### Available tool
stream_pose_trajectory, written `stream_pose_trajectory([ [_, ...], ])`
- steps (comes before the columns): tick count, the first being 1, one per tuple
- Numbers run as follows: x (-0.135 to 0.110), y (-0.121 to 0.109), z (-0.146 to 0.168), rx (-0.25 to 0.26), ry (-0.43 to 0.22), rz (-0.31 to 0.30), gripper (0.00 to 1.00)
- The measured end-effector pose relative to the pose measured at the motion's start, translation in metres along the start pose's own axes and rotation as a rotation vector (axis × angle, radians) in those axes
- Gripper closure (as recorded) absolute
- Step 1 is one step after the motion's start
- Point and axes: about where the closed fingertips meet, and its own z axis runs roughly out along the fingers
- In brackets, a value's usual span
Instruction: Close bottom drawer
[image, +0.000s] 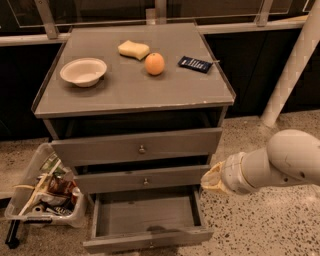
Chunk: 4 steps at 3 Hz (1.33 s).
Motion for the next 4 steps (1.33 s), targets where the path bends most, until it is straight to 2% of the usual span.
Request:
stream_pose_trajectory([
  [1,0.001,0.0,0.006,0.004,-0.011,0.024,1.0],
  [2,0.012,0.003,0.036,0.003,-0.036,0.061,1.0],
  [3,0.035,0.007,0.081,0.016,-0.037,0.104,1.0],
  [4,0.072,0.011,0.129,0.044,-0.041,0.133,1.0],
])
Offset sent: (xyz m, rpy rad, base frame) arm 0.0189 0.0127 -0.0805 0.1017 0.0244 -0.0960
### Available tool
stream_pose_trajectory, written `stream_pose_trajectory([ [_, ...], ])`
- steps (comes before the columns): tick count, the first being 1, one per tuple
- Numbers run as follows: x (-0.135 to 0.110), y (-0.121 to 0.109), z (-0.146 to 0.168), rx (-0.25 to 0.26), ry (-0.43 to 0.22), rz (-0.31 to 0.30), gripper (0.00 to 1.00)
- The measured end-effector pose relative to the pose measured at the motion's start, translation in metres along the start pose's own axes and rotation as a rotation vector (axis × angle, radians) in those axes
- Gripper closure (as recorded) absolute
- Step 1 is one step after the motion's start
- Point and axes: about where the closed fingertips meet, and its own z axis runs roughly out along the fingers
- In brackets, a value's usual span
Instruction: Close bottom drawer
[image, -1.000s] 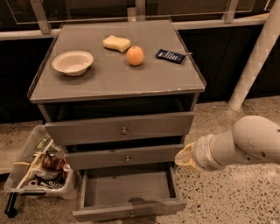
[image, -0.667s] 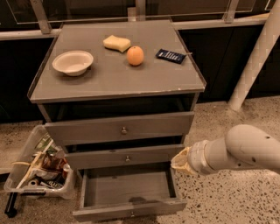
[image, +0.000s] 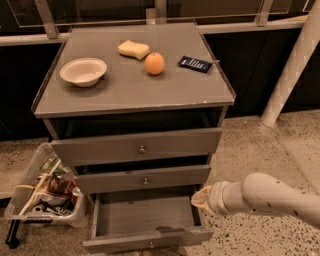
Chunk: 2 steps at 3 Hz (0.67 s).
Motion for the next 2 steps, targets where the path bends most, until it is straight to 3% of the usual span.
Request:
stream_pose_trajectory([
  [1,0.0524,0.0006,0.0573,-0.011,-0.006,0.051,1.0],
  [2,0.0524,0.0006,0.0573,-0.011,-0.006,0.051,1.0],
])
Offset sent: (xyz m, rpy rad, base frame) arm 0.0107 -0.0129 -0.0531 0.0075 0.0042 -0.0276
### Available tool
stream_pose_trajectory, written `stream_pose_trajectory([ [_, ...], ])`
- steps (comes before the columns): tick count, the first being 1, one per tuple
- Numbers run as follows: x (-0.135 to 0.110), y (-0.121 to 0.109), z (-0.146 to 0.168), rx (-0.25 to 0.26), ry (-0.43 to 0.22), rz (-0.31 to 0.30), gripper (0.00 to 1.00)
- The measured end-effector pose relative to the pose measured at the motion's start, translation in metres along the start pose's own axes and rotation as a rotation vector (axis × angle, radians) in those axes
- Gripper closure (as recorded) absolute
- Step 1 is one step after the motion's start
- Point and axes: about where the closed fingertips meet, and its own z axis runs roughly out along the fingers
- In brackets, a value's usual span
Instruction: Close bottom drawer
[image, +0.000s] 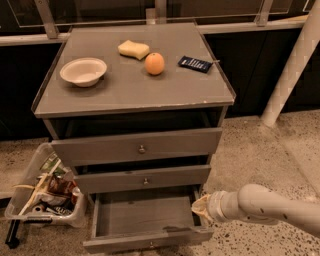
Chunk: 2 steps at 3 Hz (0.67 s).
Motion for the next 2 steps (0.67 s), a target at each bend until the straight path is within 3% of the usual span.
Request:
stream_pose_trajectory([
  [2,0.017,0.007,0.051,-0.04,0.018,0.036,1.0],
])
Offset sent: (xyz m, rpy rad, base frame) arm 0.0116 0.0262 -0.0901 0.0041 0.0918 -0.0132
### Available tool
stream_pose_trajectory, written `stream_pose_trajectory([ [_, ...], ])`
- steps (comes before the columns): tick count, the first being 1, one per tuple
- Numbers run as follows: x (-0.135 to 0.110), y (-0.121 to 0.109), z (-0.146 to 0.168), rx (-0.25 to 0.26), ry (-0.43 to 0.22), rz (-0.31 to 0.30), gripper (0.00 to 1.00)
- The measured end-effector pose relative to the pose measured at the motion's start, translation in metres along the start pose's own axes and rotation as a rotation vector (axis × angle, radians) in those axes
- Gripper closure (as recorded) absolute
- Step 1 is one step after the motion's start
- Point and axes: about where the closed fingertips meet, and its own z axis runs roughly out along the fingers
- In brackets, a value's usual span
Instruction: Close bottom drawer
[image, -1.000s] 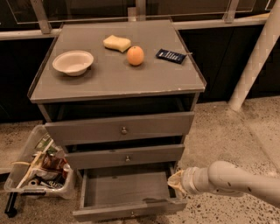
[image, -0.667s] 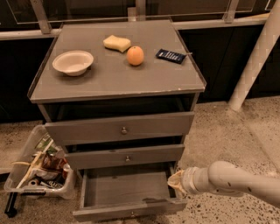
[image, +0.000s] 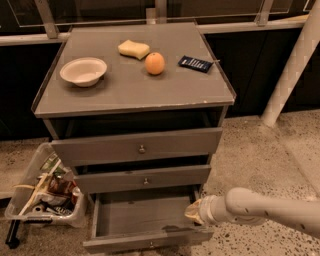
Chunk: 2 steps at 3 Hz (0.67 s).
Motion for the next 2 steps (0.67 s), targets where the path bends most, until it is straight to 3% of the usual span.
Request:
stream_pose_trajectory([
  [2,0.036,0.016,0.058,-0.072,0.016,-0.003,1.0],
])
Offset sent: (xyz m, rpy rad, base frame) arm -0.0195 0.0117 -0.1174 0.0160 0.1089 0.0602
